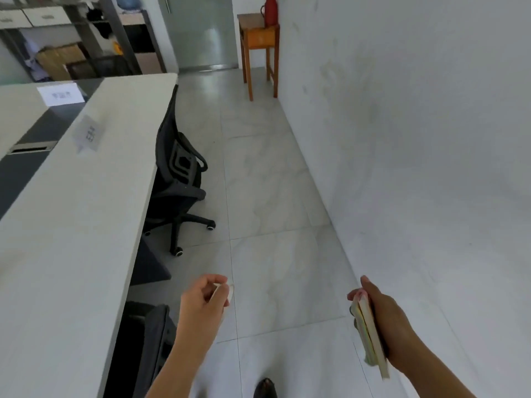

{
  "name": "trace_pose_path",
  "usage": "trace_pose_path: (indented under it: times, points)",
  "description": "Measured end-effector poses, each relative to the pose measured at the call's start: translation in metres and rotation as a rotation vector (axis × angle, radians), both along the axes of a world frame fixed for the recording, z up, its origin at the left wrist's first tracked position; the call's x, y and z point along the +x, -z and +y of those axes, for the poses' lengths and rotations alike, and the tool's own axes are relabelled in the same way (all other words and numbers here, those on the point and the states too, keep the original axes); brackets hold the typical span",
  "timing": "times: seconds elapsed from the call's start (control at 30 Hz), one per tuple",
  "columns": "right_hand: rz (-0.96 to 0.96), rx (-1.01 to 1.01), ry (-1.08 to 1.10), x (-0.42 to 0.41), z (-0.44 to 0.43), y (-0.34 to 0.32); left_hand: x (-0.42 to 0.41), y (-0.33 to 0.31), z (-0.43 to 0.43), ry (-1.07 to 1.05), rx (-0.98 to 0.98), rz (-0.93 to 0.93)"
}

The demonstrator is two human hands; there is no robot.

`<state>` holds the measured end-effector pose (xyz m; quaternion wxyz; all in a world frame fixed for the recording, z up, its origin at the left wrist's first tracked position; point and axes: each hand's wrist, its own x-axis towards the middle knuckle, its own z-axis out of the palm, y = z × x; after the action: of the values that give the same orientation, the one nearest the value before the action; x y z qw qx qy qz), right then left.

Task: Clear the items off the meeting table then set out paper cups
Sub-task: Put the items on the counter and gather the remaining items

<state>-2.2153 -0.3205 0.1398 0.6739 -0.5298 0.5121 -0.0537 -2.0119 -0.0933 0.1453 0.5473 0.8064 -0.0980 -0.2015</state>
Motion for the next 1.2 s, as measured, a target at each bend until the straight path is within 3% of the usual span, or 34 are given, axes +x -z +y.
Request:
trace_pose_path:
  times: [0.23,0.47,0.67,0.87,1.03,1.2]
  points:
    - [-0.026,0.038,0.031,0.099,-0.084,0.01,0.115,-0.005,-0.09,0.028,-0.003,0.017]
    - [-0.028,0.086,0.027,0.232,-0.227,0.03,0.234,0.004,-0.199,-0.069,0.033,0.032]
    - [-0.087,0.053,-0.142,0.386,-0.345,-0.006,0.348,-0.025,-0.293,-0.151,-0.035,-0.045]
    - [-0.084,0.062,-0.282,0.517,-0.425,-0.006,0.444,-0.007,-0.35,-0.264,-0.042,0.014]
    - [-0.075,0.079,-0.281,0.629,-0.486,0.007,0.569,0.01,-0.409,-0.304,-0.012,0.024]
    - [-0.072,0.083,-0.212,0.736,-0.552,-0.009,0.708,-0.018,-0.493,-0.24,-0.05,-0.001]
